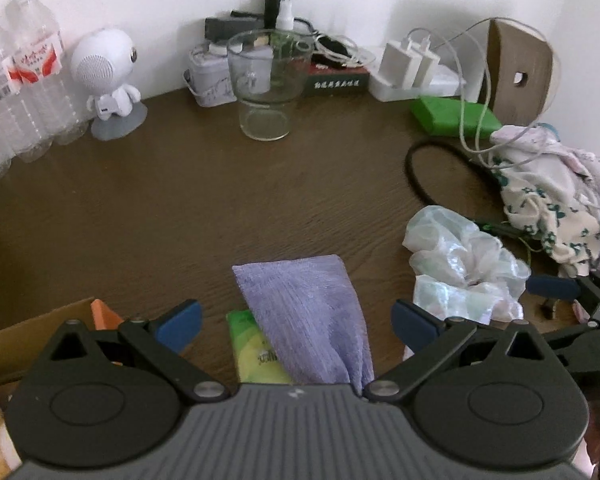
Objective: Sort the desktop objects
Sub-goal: 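Grasp the lavender pouch with the left tool while the right tool grasps the plastic bag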
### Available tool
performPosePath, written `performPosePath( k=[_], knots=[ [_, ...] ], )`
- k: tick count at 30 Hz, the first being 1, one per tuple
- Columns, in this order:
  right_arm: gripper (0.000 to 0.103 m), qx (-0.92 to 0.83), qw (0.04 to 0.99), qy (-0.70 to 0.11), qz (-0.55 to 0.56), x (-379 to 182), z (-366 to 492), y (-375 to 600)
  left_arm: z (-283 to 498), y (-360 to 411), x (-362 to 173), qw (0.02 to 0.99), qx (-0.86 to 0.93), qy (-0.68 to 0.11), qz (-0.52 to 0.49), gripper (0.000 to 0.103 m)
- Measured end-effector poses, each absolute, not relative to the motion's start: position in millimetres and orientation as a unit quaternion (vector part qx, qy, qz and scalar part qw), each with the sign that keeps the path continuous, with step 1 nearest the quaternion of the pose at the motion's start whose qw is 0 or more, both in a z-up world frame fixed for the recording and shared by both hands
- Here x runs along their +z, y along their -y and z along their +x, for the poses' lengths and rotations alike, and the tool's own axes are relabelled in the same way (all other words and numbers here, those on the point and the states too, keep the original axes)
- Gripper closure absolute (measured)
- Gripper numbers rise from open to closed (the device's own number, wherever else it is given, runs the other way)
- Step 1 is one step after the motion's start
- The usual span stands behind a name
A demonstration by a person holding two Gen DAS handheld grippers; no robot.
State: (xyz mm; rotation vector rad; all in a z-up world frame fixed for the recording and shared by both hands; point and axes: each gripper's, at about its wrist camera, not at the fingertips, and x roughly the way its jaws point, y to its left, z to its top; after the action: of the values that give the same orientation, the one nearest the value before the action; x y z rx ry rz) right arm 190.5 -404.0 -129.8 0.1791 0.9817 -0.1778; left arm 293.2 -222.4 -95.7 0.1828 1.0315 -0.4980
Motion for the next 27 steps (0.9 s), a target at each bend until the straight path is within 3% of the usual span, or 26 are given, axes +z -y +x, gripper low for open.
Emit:
performPosePath(
  k=[8,16,19,20,21,22,23,27],
  knots=[
    [0.004,-0.082,0.866,-0.484,0.091,-143.6,209.0,403.2,298.5,233.2,-114.7,0.827,-0.216,-0.509,0.098,0.006],
    [0.021,-0.086,0.853,-0.507,0.089,-156.7,218.9,402.1,304.1,239.6,-130.1,0.827,-0.186,-0.519,0.107,0.024],
    [0.037,-0.091,0.855,-0.504,0.079,-154.5,219.5,400.4,303.9,242.8,-131.1,0.829,-0.182,-0.516,0.121,0.045],
    [0.052,-0.092,0.857,-0.502,0.074,-152.6,219.5,399.4,303.4,243.9,-130.9,0.83,-0.181,-0.512,0.128,0.053],
    [0.077,-0.092,0.858,-0.5,0.072,-151.3,219.6,398.9,303.3,244.4,-130.2,0.829,-0.183,-0.512,0.13,0.056],
    [0.09,-0.092,0.858,-0.5,0.074,-149.8,219.5,398.9,303.2,244.8,-129.6,0.829,-0.185,-0.511,0.131,0.057],
    [0.095,-0.093,0.858,-0.499,0.075,-148.5,219.3,398.9,303.1,245.3,-128.9,0.829,-0.186,-0.511,0.133,0.057],
    [0.097,-0.088,0.86,-0.498,0.069,-147.5,217.9,395.9,299.5,247.3,-126.3,0.831,-0.185,-0.505,0.142,0.063]
  ],
)
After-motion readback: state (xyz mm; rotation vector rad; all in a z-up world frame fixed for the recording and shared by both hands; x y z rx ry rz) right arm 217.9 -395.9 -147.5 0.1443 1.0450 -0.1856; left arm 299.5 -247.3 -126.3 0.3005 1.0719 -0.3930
